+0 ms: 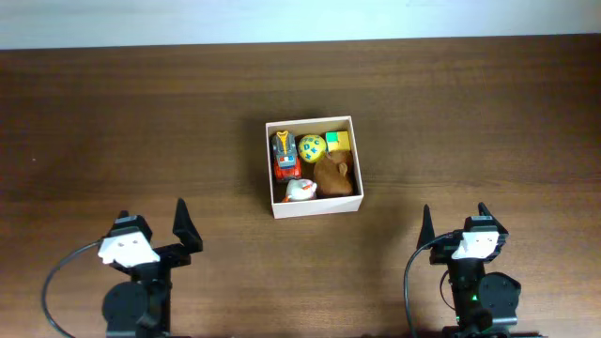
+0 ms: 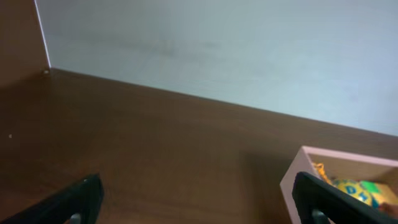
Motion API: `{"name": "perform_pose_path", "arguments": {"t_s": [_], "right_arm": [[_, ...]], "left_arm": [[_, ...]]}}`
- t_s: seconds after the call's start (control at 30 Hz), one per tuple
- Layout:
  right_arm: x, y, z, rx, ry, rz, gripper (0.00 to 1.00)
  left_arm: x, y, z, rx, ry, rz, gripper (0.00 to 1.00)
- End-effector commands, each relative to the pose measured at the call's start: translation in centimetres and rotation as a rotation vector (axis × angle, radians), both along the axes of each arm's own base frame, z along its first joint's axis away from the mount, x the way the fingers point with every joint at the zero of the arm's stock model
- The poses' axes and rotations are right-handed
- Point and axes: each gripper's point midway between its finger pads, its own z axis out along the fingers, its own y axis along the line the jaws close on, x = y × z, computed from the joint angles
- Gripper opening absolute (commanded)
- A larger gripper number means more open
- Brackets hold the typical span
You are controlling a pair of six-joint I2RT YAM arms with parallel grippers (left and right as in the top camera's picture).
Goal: Pack container
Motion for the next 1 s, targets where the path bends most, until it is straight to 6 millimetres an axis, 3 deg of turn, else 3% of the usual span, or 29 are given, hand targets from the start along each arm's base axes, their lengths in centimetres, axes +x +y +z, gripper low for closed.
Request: {"name": "perform_pose_path", "arguments": {"t_s": [0.0, 0.53, 0.8, 0.97], "right_arm": [[0.0, -0.2, -0.3, 0.008, 0.0, -0.011, 0.99], [0.0, -0.2, -0.3, 0.009, 0.0, -0.011, 0.99], [0.0, -0.2, -0.3, 0.008, 0.0, -0.011, 0.99], [0.0, -0.2, -0.3, 0.008, 0.0, -0.011, 0.99]], "left_arm": [[-0.2, -0.2, -1.0, -0.012, -0.015, -0.017, 0.99], [-0.1, -0.2, -6.3, -0.012, 0.037, -0.016, 0.99], [0.0, -0.3, -6.1, -0.001, 0.023, -0.023, 0.99], [0.0, -1.0, -6.1, 0.115, 0.031, -0.076, 0.99]]}}
